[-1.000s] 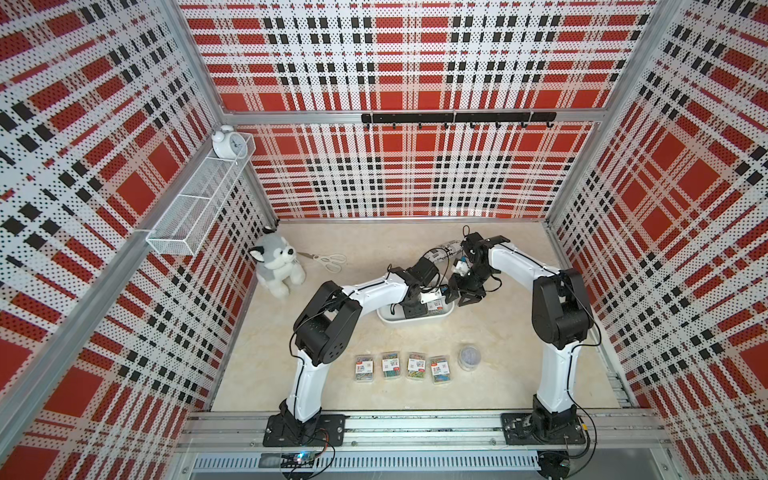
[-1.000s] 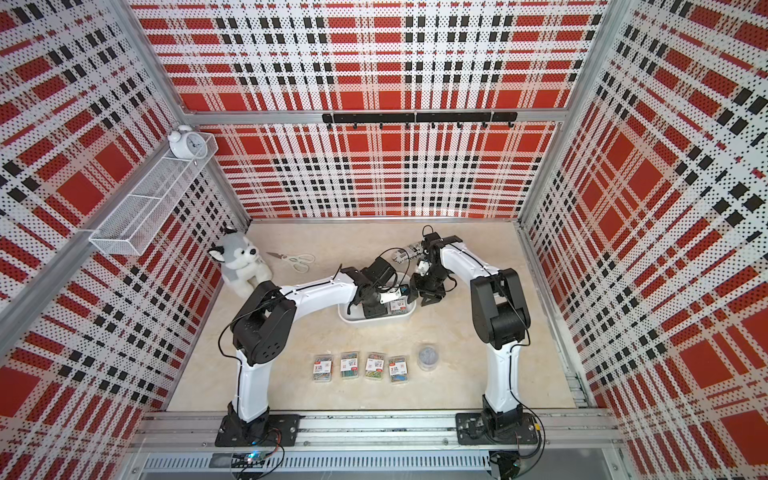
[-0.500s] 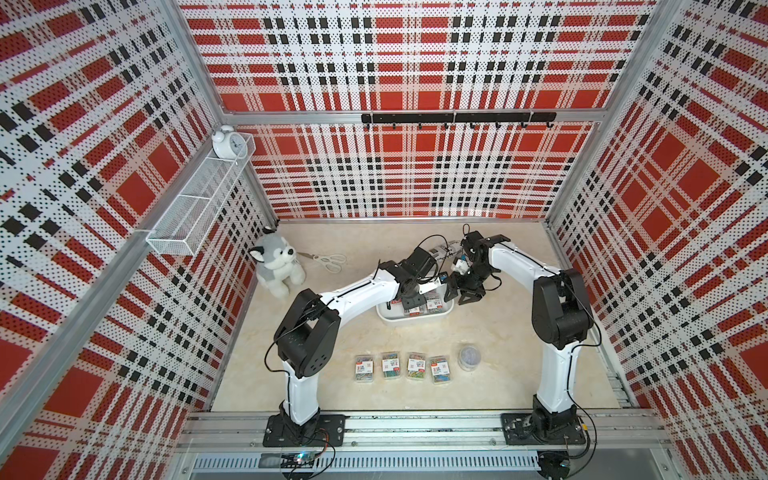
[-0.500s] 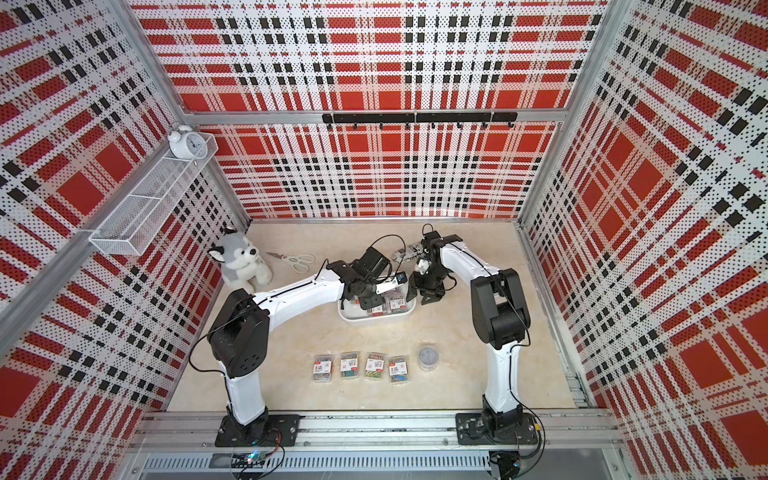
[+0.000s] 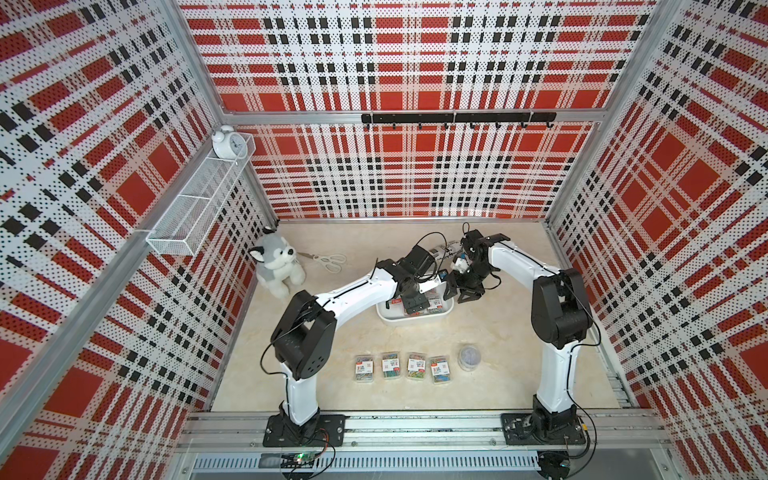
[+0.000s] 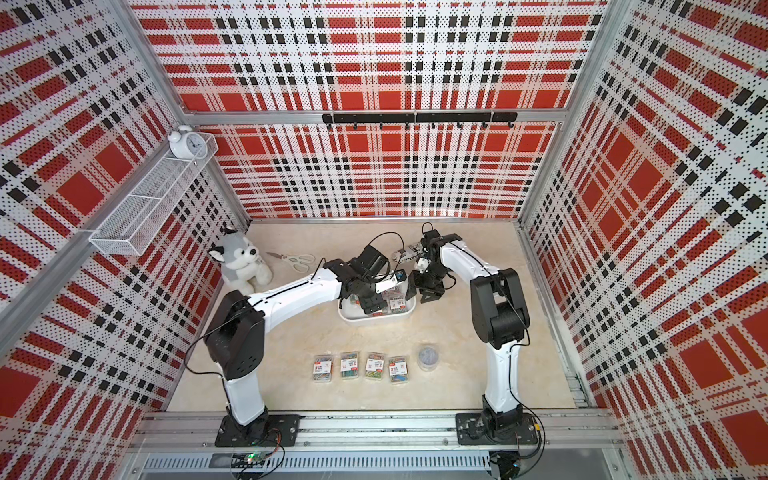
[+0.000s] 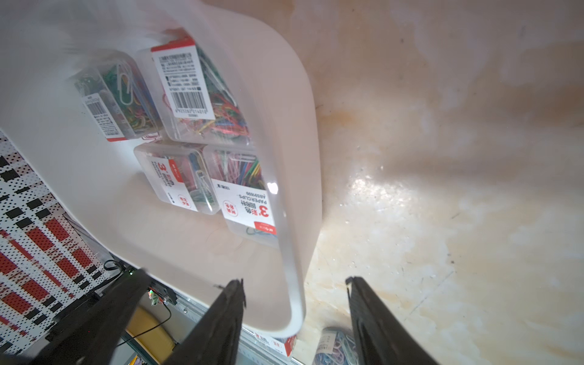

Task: Take the paper clips out of the storage box
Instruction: Pick up the boxed paper clips from the storage box.

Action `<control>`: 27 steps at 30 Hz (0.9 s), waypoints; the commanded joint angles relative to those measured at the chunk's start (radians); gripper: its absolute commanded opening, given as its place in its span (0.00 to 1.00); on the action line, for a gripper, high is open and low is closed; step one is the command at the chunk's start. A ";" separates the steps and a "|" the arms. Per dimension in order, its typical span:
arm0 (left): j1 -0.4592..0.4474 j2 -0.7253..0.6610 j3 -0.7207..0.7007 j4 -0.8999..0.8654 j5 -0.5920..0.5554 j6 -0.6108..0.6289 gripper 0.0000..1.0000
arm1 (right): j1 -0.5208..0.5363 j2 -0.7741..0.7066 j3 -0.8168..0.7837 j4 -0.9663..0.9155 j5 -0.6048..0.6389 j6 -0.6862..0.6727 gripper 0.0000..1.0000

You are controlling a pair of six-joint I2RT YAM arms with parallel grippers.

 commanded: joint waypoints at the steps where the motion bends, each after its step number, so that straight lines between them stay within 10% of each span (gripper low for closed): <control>1: -0.003 0.065 0.041 -0.050 0.062 0.024 0.89 | 0.001 0.002 -0.001 0.003 -0.007 0.000 0.59; 17: -0.007 0.173 0.042 -0.047 0.037 0.025 0.90 | 0.001 -0.025 -0.040 0.015 0.001 0.004 0.59; 27: -0.002 0.194 0.066 -0.025 -0.022 0.013 0.61 | -0.001 -0.025 -0.040 0.016 -0.003 0.000 0.58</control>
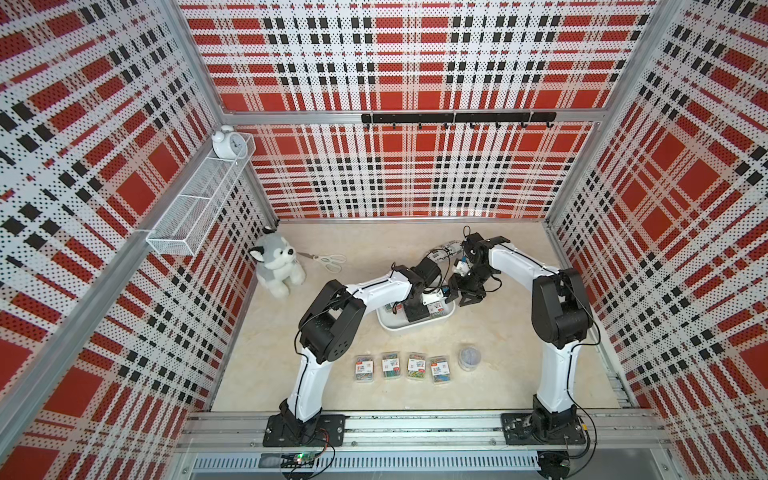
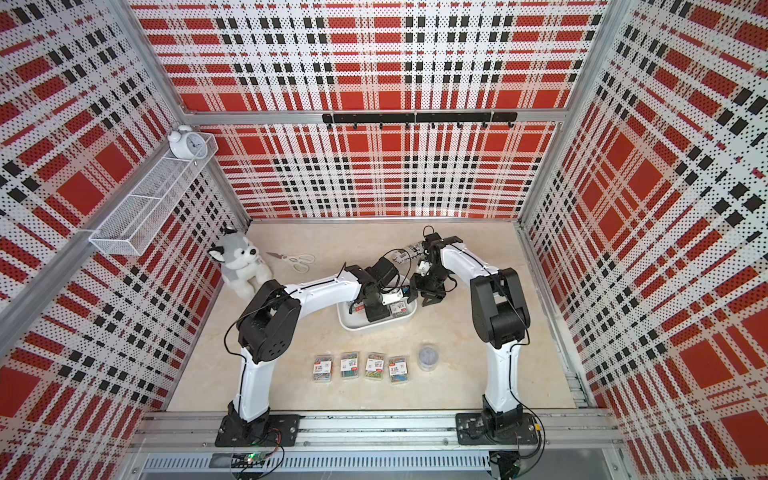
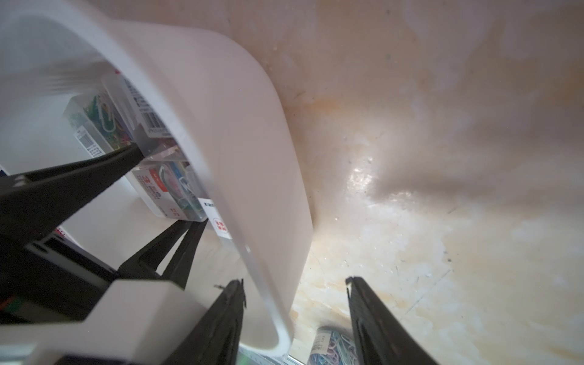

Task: Take the paper clips out of the storage box
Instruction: Pick up the boxed paper clips from the storage box.

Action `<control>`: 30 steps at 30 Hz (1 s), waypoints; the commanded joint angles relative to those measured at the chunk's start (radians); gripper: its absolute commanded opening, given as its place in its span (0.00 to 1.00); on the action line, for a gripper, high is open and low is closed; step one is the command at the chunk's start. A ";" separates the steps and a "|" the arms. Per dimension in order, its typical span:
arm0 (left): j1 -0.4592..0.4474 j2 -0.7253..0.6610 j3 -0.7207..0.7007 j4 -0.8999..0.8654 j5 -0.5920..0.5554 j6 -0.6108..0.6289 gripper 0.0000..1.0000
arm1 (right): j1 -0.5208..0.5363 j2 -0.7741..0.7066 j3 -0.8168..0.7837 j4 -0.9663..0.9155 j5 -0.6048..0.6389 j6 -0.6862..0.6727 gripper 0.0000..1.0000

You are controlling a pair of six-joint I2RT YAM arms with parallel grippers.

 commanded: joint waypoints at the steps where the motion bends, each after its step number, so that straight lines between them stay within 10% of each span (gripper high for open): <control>1: 0.003 0.020 0.018 0.010 -0.027 0.002 0.59 | -0.001 -0.025 -0.004 0.007 -0.006 -0.002 0.58; 20: 0.025 -0.199 0.009 -0.036 -0.039 -0.057 0.52 | -0.003 -0.005 0.034 0.014 -0.008 0.013 0.57; 30: 0.116 -0.493 -0.087 -0.070 -0.130 -0.369 0.49 | -0.012 0.020 0.099 0.018 -0.001 0.034 0.57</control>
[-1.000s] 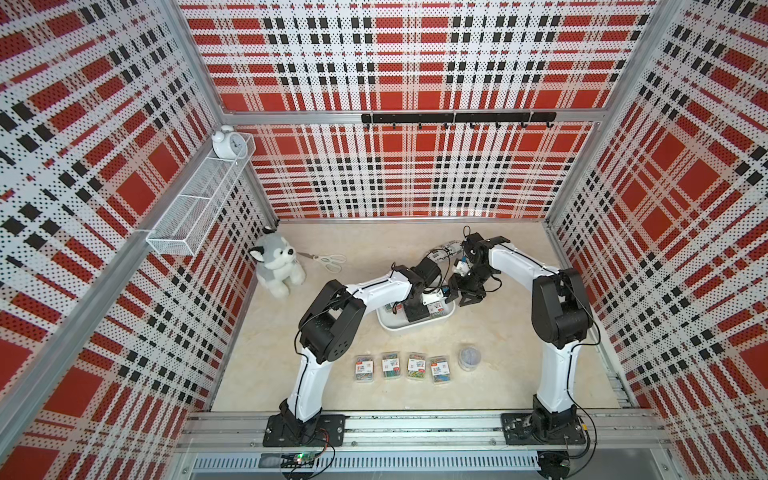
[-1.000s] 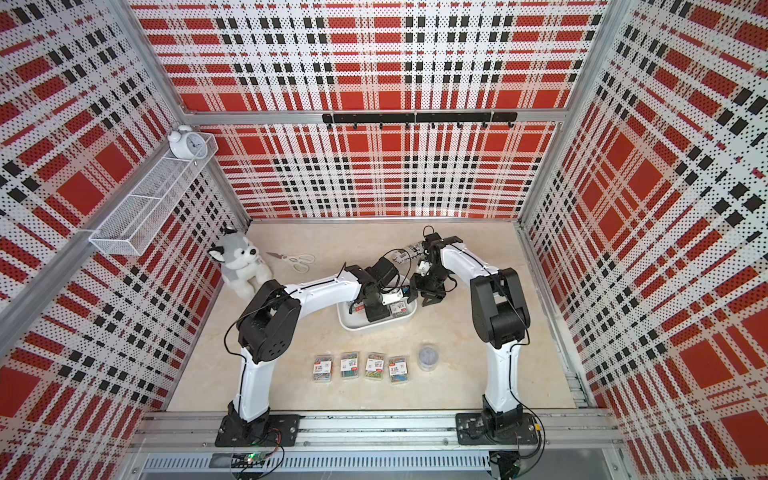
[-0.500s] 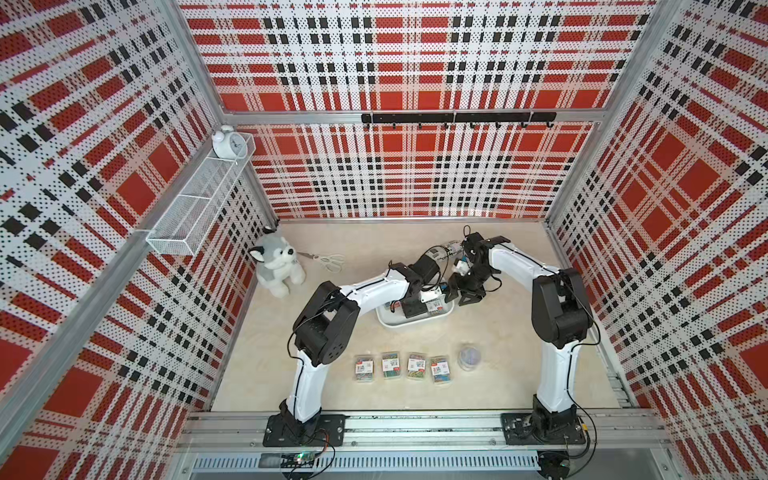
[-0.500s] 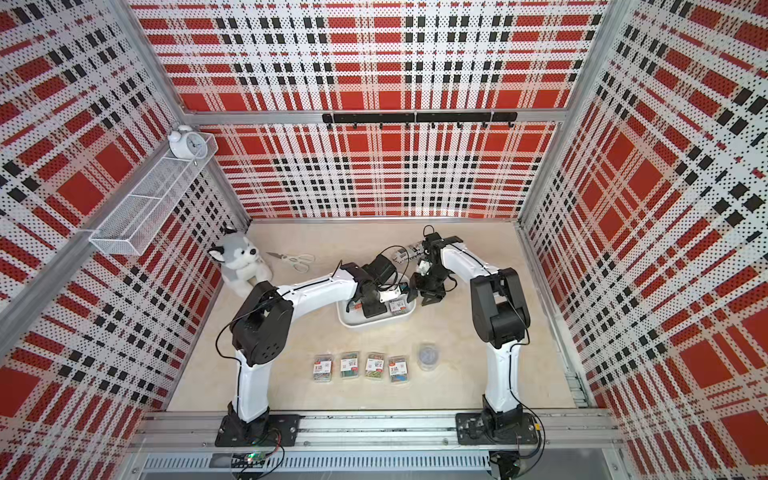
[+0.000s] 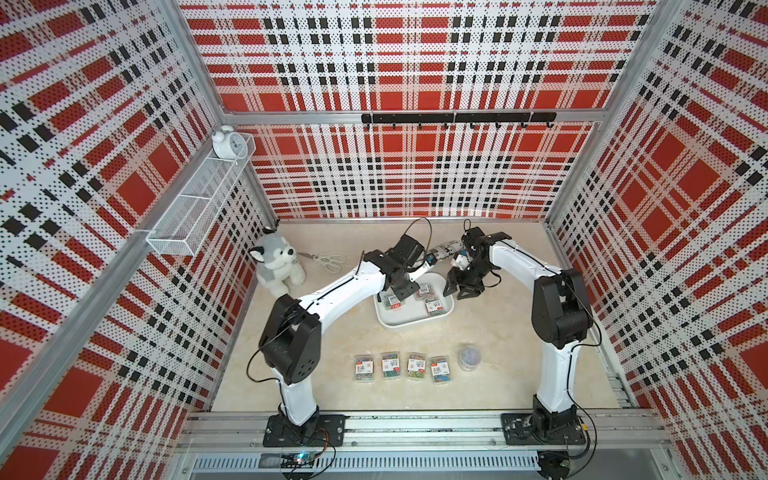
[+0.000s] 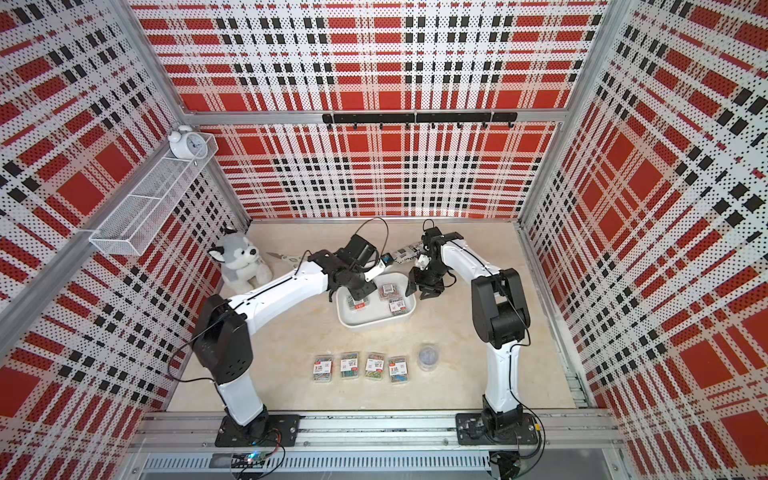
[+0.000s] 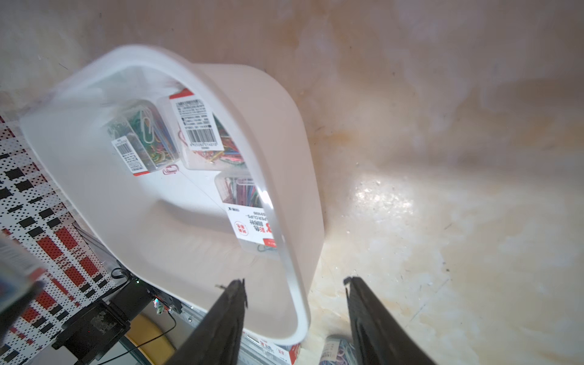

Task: Take the paper clips out of the storage box
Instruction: Pick up the boxed paper clips from the storage box, then place the boxed paper clips at the center of the board.

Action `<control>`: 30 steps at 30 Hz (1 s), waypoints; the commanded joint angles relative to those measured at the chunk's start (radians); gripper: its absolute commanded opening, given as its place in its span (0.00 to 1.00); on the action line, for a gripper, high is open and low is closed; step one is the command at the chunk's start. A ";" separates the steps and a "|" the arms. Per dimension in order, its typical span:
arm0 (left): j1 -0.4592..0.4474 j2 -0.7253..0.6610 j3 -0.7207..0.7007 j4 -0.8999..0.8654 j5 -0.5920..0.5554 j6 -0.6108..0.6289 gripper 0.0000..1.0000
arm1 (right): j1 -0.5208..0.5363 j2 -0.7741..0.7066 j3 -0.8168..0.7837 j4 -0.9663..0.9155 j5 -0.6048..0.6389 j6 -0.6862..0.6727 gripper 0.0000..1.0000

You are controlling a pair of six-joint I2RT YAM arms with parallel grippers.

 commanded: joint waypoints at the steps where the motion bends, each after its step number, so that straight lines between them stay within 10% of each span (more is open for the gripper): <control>1: 0.033 -0.192 -0.073 -0.025 -0.076 -0.202 0.49 | -0.011 0.023 0.039 0.010 0.005 0.016 0.58; 14: 0.010 -0.619 -0.500 -0.174 -0.080 -0.988 0.47 | -0.034 0.043 0.083 0.036 0.013 0.040 0.58; 30: 0.002 -0.751 -0.874 -0.065 0.090 -1.176 0.48 | -0.035 0.018 0.043 0.038 0.024 0.030 0.58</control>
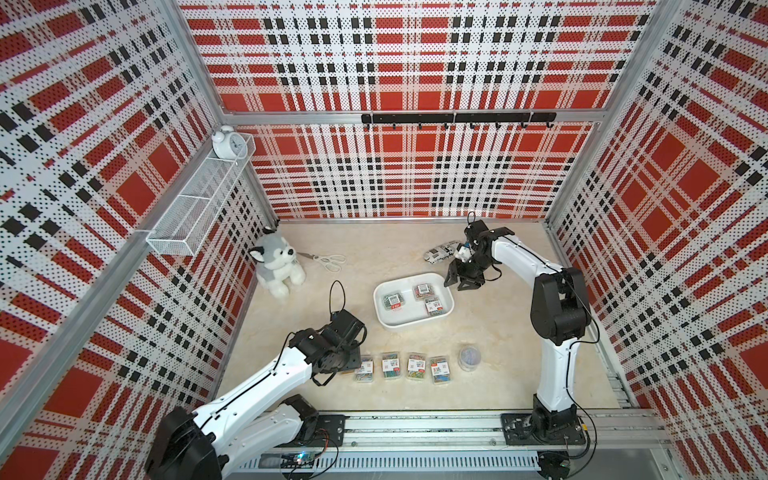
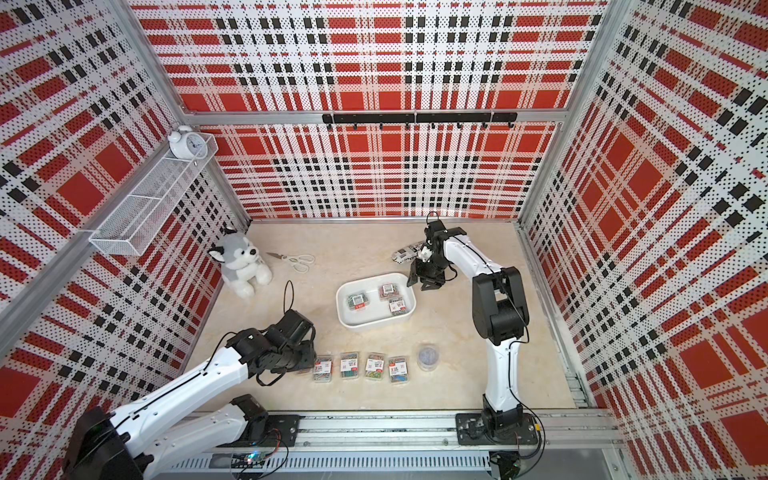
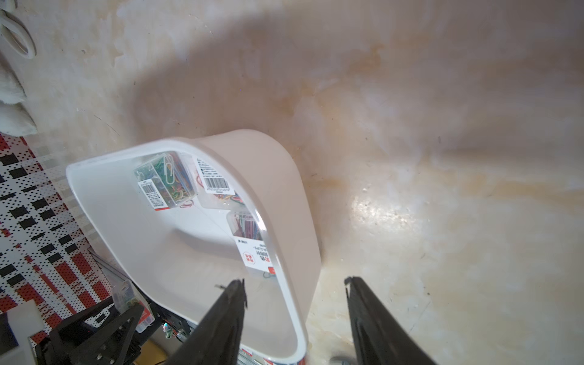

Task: Take the paper clips out of the storage box
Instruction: Place the boxed paper clips at the center of the board.

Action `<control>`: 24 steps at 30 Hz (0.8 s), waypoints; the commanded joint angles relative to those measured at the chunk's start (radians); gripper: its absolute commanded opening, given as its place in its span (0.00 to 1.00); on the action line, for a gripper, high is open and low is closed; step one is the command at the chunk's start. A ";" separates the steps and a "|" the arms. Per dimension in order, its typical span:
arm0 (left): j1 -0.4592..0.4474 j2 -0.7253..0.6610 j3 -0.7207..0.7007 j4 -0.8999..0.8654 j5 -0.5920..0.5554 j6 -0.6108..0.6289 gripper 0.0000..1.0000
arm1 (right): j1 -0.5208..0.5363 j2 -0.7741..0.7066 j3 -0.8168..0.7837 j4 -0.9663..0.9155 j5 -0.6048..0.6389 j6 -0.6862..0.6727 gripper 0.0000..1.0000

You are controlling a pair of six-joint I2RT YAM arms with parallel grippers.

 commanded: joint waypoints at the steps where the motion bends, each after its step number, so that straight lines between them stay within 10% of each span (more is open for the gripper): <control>1: -0.018 0.021 0.002 0.044 0.029 -0.035 0.48 | -0.002 -0.016 -0.020 0.009 0.012 -0.004 0.58; 24: 0.017 0.296 0.180 -0.233 -0.164 0.115 0.51 | -0.011 -0.021 -0.049 0.037 -0.005 -0.004 0.58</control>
